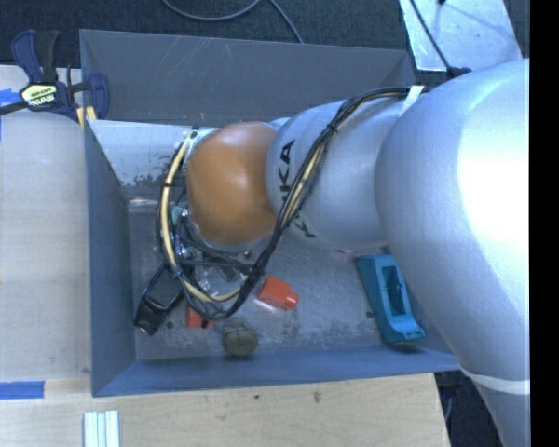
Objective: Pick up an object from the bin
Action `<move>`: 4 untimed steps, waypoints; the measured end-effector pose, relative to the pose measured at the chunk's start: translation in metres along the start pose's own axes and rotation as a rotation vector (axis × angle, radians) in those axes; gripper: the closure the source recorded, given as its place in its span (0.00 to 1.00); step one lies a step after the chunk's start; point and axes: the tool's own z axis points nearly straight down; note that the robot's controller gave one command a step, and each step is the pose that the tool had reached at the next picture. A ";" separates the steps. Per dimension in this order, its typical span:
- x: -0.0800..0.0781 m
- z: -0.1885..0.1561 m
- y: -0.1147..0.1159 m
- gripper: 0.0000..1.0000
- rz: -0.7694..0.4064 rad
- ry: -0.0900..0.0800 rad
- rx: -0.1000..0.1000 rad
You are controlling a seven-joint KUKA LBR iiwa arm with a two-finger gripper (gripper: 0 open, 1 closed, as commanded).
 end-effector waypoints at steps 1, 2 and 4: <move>0.000 0.000 0.000 1.00 0.000 0.000 0.000; -0.002 0.000 0.000 1.00 0.005 0.005 0.002; -0.018 0.001 0.007 1.00 0.017 -0.017 0.006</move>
Offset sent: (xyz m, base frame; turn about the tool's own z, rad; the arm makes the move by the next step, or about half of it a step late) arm 0.0055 0.0056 -0.0031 0.0209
